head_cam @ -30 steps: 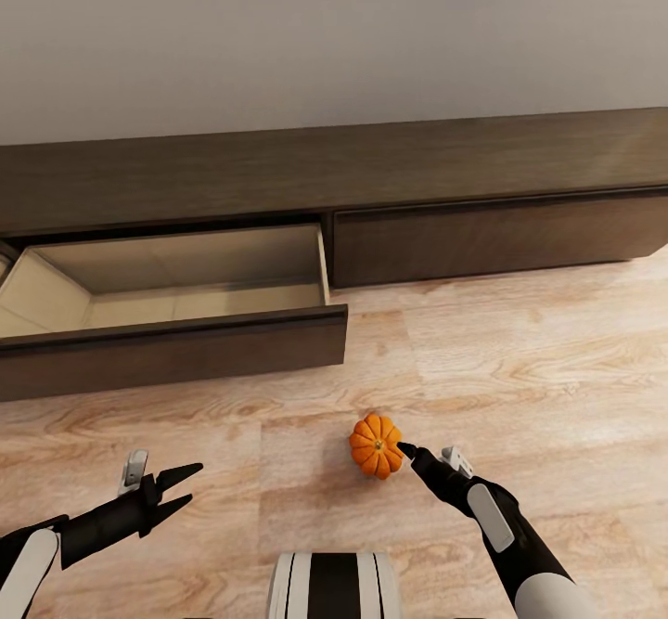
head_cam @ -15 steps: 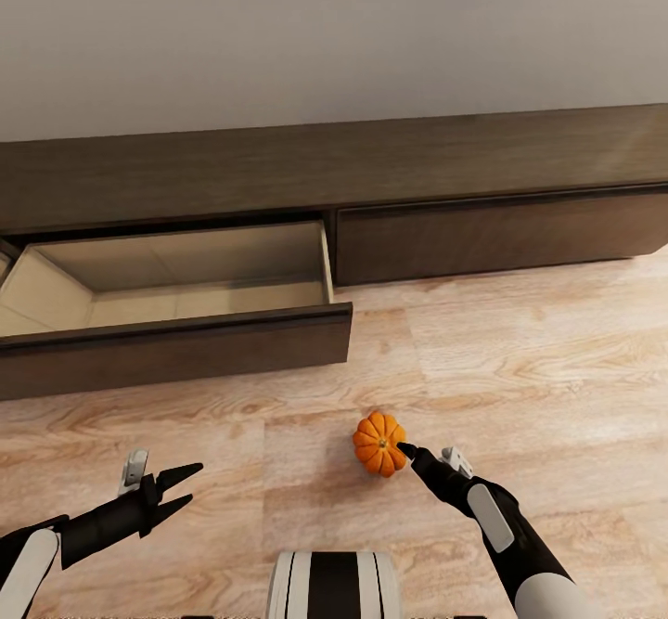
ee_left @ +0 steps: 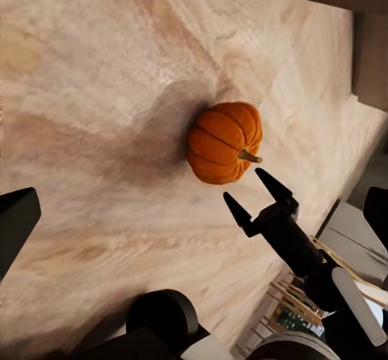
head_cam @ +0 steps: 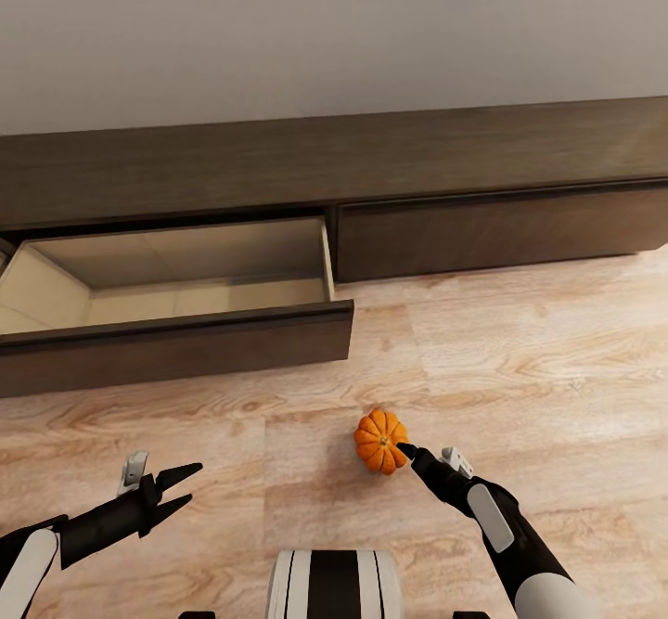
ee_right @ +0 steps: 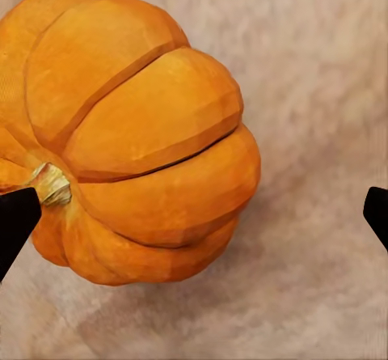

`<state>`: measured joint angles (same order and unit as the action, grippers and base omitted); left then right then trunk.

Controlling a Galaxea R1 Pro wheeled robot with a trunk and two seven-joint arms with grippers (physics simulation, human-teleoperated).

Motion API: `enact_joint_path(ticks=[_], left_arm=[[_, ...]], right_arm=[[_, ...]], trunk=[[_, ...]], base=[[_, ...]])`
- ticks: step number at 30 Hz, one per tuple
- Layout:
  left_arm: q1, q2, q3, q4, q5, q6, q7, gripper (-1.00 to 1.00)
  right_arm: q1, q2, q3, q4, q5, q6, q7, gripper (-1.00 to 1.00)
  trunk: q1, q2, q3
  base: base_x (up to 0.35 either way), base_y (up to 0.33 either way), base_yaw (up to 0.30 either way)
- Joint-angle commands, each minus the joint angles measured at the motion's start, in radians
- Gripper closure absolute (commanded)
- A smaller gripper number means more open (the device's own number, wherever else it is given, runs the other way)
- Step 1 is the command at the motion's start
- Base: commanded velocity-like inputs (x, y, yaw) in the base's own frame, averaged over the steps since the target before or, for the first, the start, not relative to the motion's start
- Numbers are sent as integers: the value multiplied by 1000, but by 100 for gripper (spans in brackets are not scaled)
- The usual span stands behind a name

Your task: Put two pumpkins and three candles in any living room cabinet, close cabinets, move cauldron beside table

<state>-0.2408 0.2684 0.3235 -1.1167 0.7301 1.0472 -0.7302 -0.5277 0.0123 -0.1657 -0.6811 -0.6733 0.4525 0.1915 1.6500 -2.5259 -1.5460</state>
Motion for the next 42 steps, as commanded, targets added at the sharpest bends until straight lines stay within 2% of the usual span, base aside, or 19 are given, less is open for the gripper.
enact_joint_path(ticks=[1, 20, 24, 27, 29, 32, 37, 42], left_arm=[[0, 0, 0, 0, 0, 0, 0, -100], [0, 0, 0, 0, 0, 0, 0, -100], [0, 4, 19, -1, 0, 0, -1, -100], [0, 11, 37, -1, 0, 0, -20, -100], [0, 24, 43, -1, -1, 0, -67, -100], [0, 31, 46, -2, -1, 0, -110, -100], [0, 32, 46, -2, -1, 0, -121, -100], [0, 32, 47, -2, -1, 0, -124, -100]], right_arm=[[0, 0, 0, 0, 0, 0, 0, -100], [0, -1, 0, 0, 0, 0, -1, -100], [0, -1, 0, 0, 0, 0, -1, -100], [0, -1, 0, 0, 0, 0, -1, -100], [0, -1, 0, 0, 0, 0, -1, -100], [0, 1, 0, 0, 0, 0, -1, -100], [0, 0, 0, 1, 0, 0, -1, -100], [0, 1, 0, 1, 0, 0, -1, -100]], trunk=[[0, 0, 0], [0, 0, 0], [1, 0, -8], [2, -1, -19], [3, -2, -27], [3, -2, -27], [5, -3, -46], [5, -3, -46]], base=[[135, 136, 0], [44, 28, 0], [6, 2, 0], [1, 0, 0], [0, 0, 0], [0, 0, 0], [0, 0, 0], [0, 0, 0]])
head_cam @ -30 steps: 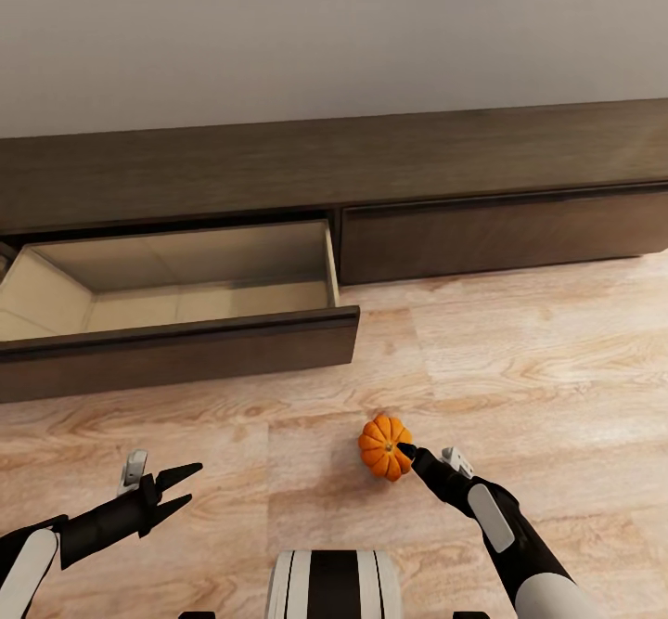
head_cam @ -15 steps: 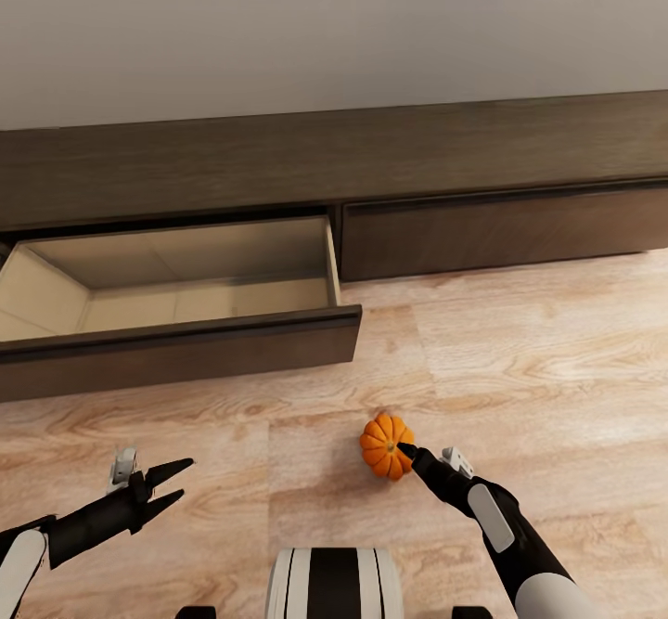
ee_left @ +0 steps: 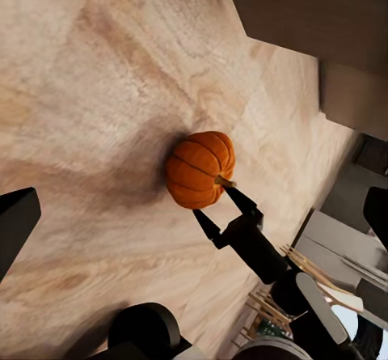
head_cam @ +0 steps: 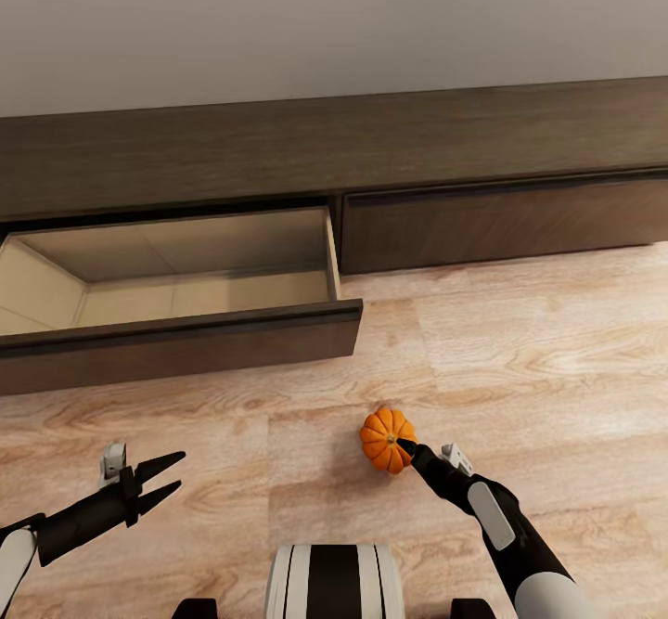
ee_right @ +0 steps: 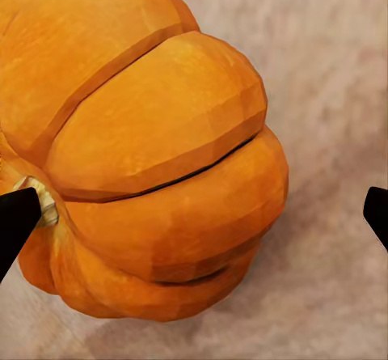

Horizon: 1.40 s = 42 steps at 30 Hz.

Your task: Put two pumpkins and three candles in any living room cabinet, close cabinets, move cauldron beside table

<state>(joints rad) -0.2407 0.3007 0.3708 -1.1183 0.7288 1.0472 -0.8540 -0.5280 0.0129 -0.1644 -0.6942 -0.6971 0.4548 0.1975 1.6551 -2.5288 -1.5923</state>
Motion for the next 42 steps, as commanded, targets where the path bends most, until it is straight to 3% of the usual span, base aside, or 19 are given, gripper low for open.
enact_joint_path(ticks=[1, 27, 28, 42], left_arm=[[0, 0, 0, 0, 0, 0, 0, -100], [0, 1, 0, 0, 0, 0, 0, -100], [0, 1, 0, 0, 0, 0, 0, -100], [0, 1, 0, 0, 0, 0, 0, -100]], right_arm=[[0, 0, -1, 15, 24, -2, -7, -100], [0, 1, -1, 15, 23, -1, -7, -100], [0, 1, -1, 15, 23, -1, -7, 100], [0, 1, -1, 14, 22, 1, -6, 100]], trunk=[[0, 0, 0], [0, 0, 0], [0, 0, 0], [0, 0, 0]], base=[[0, 0, 0], [55, 43, 0], [1, 1, 0], [0, 0, 0]])
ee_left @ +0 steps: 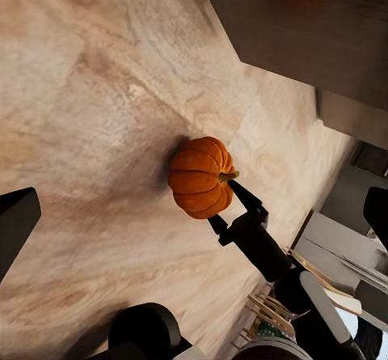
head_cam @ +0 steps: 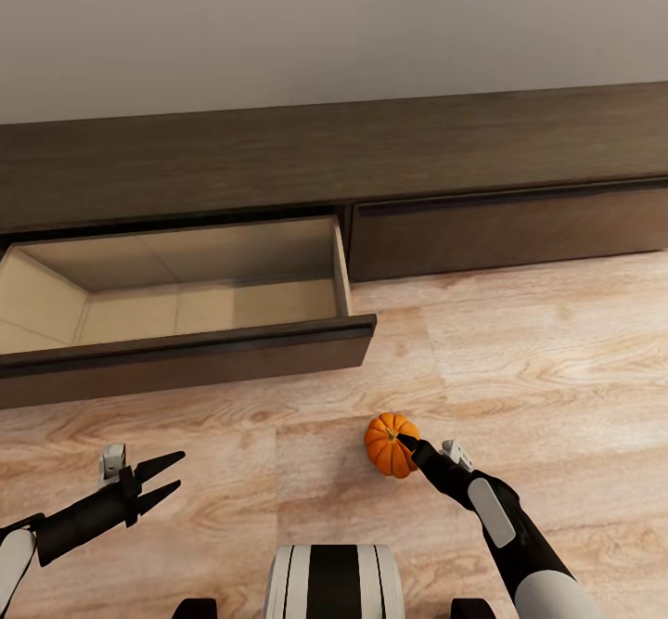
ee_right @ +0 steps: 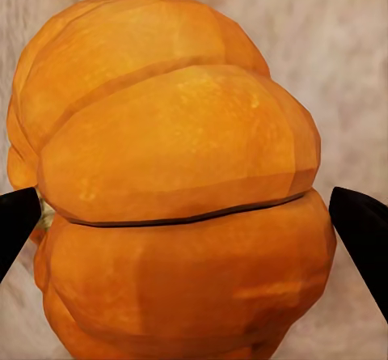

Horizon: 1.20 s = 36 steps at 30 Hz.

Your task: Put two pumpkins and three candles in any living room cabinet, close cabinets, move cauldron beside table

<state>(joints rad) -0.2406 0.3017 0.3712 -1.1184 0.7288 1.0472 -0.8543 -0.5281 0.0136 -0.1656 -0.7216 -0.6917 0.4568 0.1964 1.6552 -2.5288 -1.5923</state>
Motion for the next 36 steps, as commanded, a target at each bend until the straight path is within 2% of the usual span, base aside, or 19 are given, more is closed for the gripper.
enact_joint_path(ticks=[1, 4, 11, 16, 30, 36], left_arm=[[0, 0, 0, 0, 0, 0, 0, -100], [0, 0, 0, 0, 0, 0, 0, -100], [0, 0, 0, 1, 0, 0, 0, -100], [0, -1, -1, 1, 0, 0, 0, -100], [0, -1, -2, 2, -2, 0, 1, -100], [-2, -1, -10, 2, -10, 0, 11, -100]], right_arm=[[0, 0, 0, 42, 16, -1, -5, 100], [0, 0, 0, 42, 16, -1, -5, 100], [0, 0, 0, 42, 15, 0, -5, 100], [0, -1, 0, 42, 15, 0, -5, 100], [-1, -4, 0, 40, 10, 13, -4, 100], [-1, -3, -1, 34, 10, 53, -6, 100]], trunk=[[0, 0, 0], [0, 0, 0], [-3, 2, 27], [-3, 2, 27], [-9, 5, 81], [-12, 6, 104]], base=[[0, 0, 0], [0, 0, 0], [0, 0, 0], [0, 0, 0], [0, 0, 0], [0, 0, 0]])
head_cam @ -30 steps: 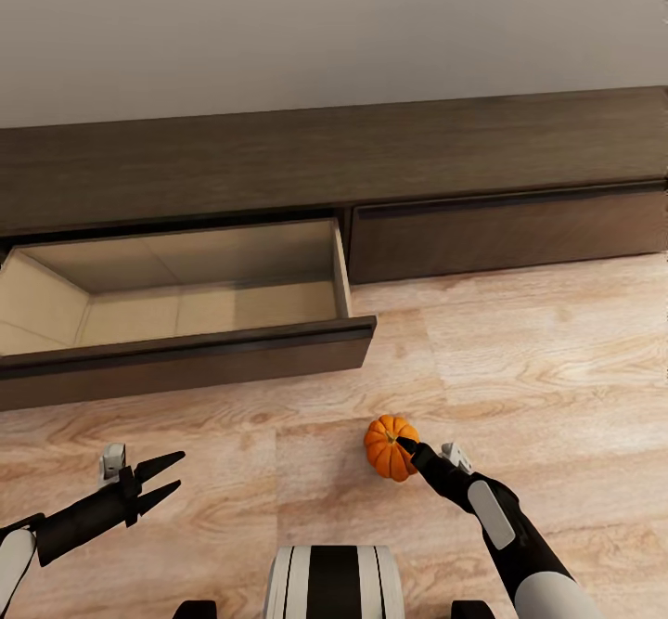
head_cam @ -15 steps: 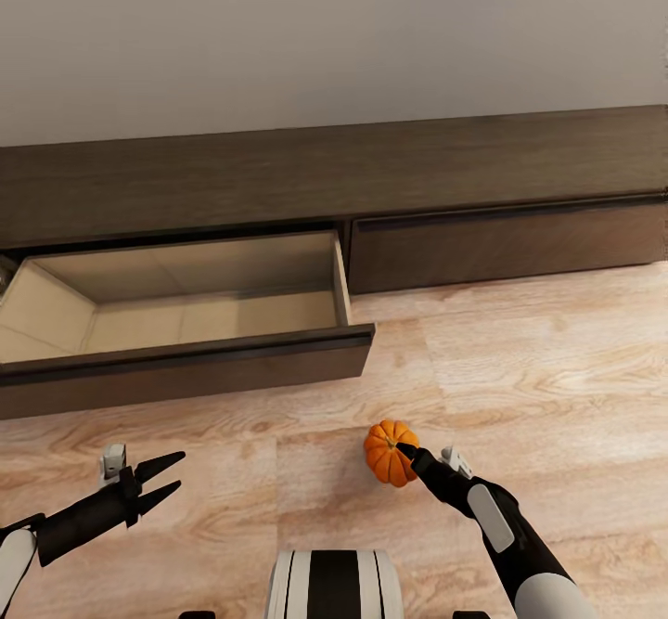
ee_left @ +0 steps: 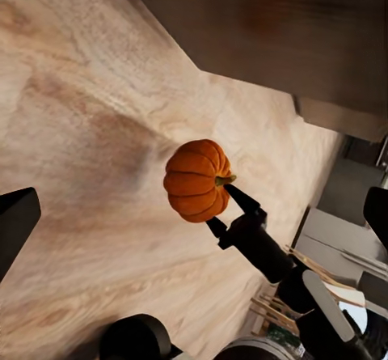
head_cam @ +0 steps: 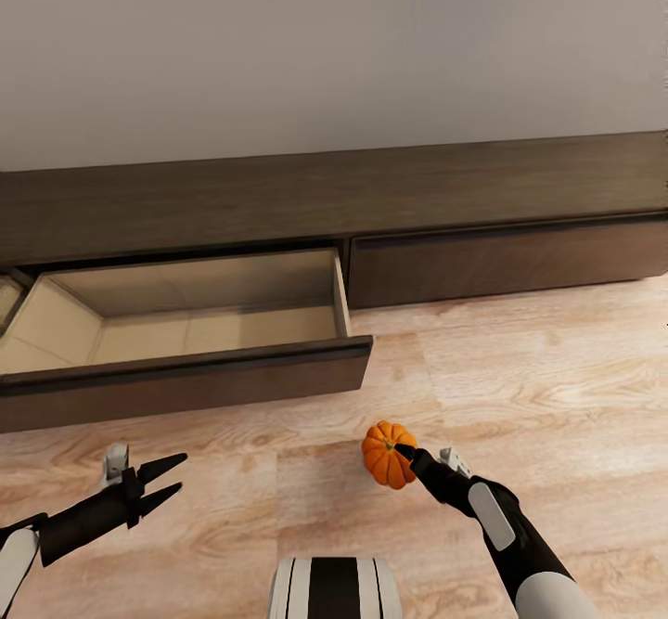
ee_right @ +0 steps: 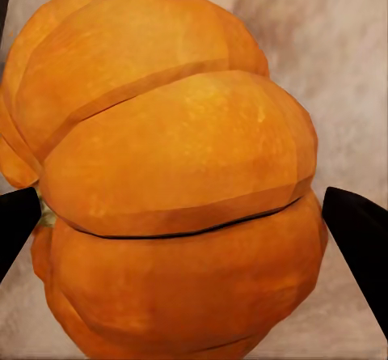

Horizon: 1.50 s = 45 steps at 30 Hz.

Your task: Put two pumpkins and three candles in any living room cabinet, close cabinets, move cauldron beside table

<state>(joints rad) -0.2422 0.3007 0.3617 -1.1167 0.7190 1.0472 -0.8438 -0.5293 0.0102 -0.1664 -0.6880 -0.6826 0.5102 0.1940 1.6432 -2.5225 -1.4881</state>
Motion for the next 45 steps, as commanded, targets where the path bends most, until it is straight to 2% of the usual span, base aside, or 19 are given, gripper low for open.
enact_joint_path(ticks=[1, 5, 15, 24, 40, 45], left_arm=[[0, 0, 0, 0, -1, 0, 1, -100], [0, 0, -1, -1, -2, 0, 1, -100], [0, 1, -1, -3, 0, 0, 2, -100], [0, 8, -1, -3, 0, 0, 2, -100], [0, 9, -1, -3, 0, 0, 2, -100], [0, 9, -1, -3, 0, 0, 2, -100]], right_arm=[[0, 0, 0, 0, 1, 2, -3, 100], [0, -1, 1, -1, 0, 9, -3, 100], [-1, 0, -4, -35, -9, 101, -4, 100], [-1, 8, -3, -39, -8, 105, -4, 100], [-1, 13, 1, -39, -8, 105, -3, 100], [-1, 14, 1, -39, -8, 105, -2, 100]], trunk=[[0, 0, 4], [-2, 1, 19], [-7, 4, 58], [-11, 6, 94], [-18, 9, 168], [-20, 11, 189]], base=[[0, 0, 0], [-103, 0, 0], [-81, 0, 0], [-42, 0, 50], [-11, 0, 247], [-192, 0, 173]])
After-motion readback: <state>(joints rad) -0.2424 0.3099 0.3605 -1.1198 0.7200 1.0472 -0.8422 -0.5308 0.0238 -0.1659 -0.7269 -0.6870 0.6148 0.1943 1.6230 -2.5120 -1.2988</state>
